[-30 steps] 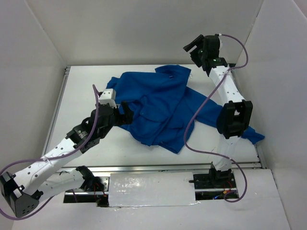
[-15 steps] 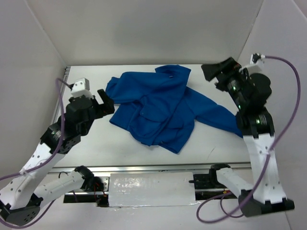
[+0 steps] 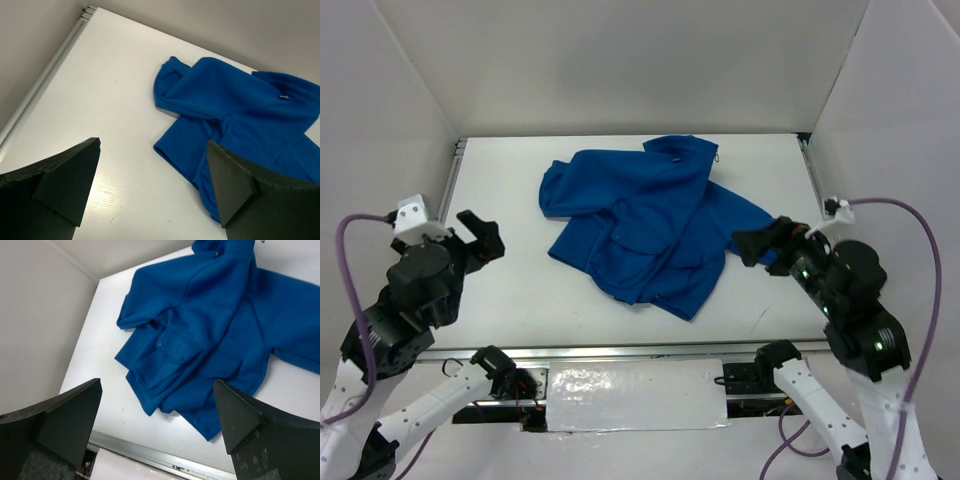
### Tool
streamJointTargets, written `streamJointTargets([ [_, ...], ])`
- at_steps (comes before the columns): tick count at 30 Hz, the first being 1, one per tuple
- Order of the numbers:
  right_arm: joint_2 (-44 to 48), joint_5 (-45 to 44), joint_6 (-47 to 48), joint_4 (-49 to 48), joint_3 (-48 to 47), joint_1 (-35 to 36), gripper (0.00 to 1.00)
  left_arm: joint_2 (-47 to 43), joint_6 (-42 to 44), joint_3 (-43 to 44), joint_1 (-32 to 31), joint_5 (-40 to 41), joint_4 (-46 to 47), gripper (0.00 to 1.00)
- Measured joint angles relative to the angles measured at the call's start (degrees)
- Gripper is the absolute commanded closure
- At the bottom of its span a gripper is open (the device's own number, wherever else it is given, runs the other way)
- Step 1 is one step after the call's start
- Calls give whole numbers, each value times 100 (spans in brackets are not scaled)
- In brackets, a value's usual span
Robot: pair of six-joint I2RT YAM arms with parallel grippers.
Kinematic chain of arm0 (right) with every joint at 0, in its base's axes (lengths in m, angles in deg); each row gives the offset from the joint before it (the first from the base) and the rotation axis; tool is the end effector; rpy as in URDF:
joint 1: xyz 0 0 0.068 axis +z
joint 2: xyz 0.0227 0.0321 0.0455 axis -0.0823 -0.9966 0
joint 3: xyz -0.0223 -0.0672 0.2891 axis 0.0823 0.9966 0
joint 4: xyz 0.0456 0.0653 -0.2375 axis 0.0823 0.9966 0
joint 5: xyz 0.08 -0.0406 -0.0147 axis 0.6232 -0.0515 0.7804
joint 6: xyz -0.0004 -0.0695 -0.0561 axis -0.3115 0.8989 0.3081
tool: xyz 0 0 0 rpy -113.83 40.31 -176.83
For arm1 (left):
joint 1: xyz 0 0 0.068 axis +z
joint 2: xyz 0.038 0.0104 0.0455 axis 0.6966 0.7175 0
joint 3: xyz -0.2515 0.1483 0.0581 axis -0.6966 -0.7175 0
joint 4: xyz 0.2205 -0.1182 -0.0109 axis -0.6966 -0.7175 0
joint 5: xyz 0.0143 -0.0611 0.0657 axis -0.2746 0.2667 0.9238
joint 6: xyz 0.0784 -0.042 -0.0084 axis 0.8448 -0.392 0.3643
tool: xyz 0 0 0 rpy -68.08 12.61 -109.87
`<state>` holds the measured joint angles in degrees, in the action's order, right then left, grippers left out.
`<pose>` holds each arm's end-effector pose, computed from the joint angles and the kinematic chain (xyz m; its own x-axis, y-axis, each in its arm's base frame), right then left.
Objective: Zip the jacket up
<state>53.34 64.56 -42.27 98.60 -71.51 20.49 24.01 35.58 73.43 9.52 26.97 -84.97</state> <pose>0.0946 0.0326 0.4082 -0.3487 0.4198 -0.8380 -0.1888 0.8443 0.5015 0.0947 0.0030 0.4282 -0.0647 -0.4321 -0.8995 -0.2382 0.8820 -0.4066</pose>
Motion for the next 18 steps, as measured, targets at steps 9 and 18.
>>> streamJointTargets([
  [9,1082,-901,426,1005,-717,424,0,-813,74,-275,7,426,-498,1],
  [18,1401,-1565,566,1414,-739,472,0,-1060,138,-275,7,466,-863,1],
])
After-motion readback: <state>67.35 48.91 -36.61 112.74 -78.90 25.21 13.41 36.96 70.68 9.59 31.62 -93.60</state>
